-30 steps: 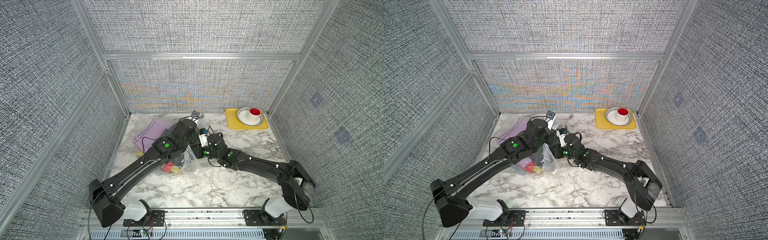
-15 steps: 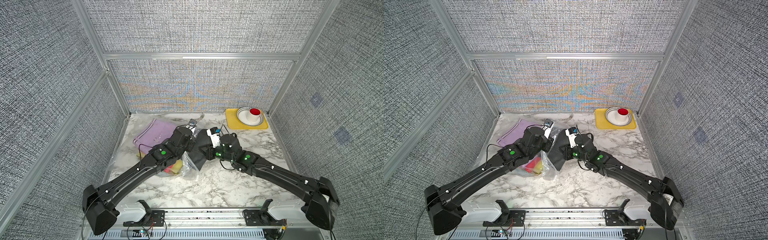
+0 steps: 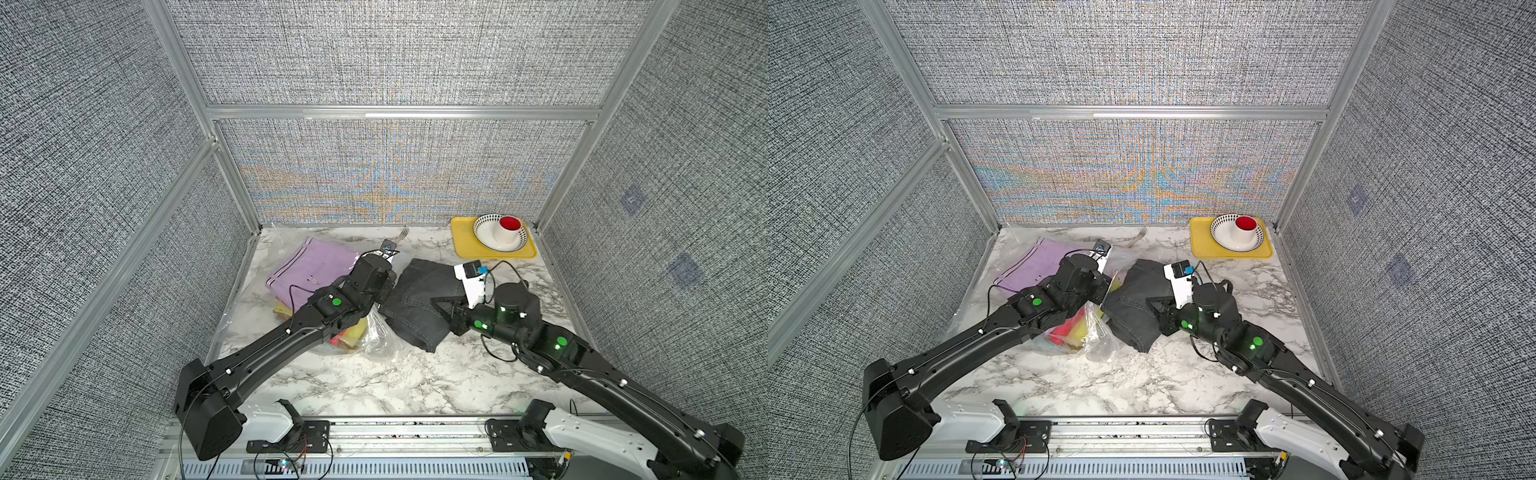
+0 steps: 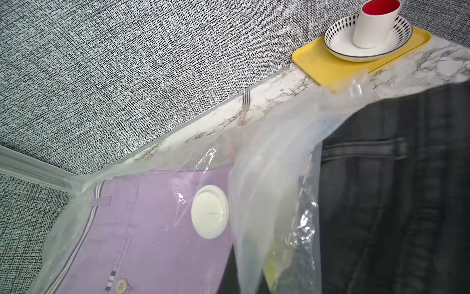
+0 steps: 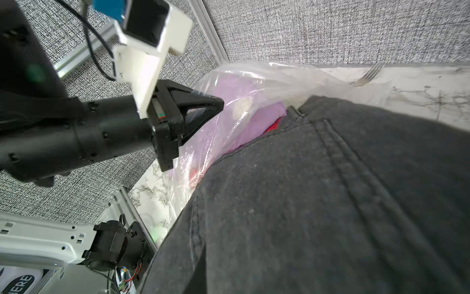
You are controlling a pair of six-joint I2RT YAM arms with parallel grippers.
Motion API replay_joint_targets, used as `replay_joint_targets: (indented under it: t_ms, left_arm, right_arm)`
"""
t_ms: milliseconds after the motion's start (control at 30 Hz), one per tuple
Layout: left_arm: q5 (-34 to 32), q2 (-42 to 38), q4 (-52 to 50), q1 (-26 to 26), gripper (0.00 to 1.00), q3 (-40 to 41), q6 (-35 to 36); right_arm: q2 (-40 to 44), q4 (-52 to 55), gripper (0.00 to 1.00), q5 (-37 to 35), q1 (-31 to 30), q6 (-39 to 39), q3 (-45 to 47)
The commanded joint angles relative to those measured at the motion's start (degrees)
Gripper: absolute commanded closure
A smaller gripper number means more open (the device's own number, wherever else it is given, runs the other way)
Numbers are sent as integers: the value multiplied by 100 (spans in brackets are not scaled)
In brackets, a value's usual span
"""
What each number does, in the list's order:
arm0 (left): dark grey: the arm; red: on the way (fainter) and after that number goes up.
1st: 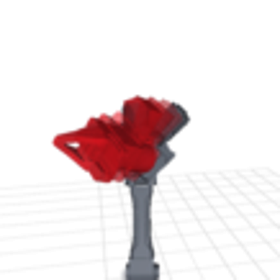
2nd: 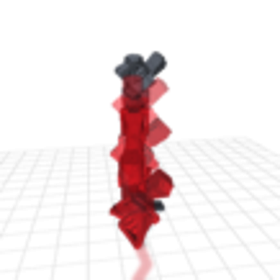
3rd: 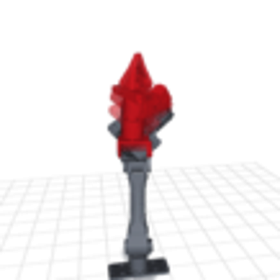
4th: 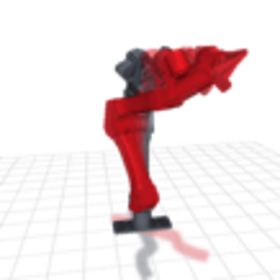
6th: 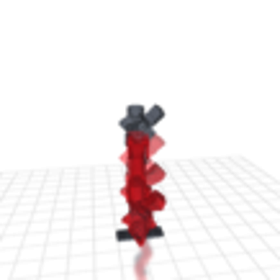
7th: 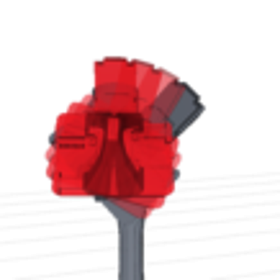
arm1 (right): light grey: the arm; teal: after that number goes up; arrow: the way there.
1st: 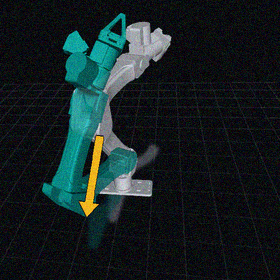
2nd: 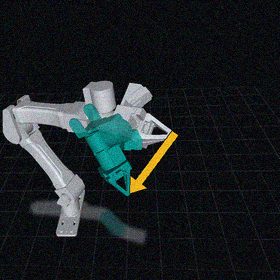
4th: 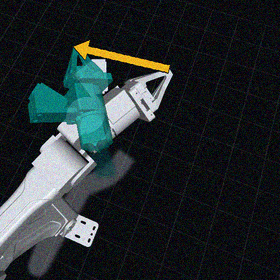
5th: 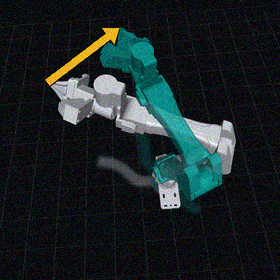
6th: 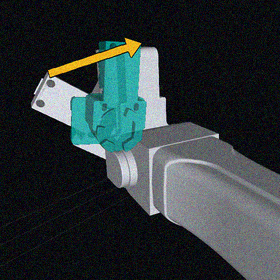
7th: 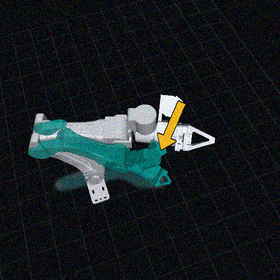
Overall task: Take the trousers out of the vacuum bag
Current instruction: Take out the trousers from the vacuum bag, then place the trousers at the center of the board.
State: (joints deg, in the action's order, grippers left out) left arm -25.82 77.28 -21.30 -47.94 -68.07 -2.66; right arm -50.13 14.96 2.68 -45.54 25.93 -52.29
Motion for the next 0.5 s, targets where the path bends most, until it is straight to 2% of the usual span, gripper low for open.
replay_joint_targets:
  t_ms: [0,467]
  left_arm:
    - [-282,117,225,16,100,-54,-84]
    - [-414,274,513,328,100,124,-296]
  right_arm:
    - [245,-8,100,-472,43,-72,-146]
    - [732,567,100,-1254,175,79,-455]
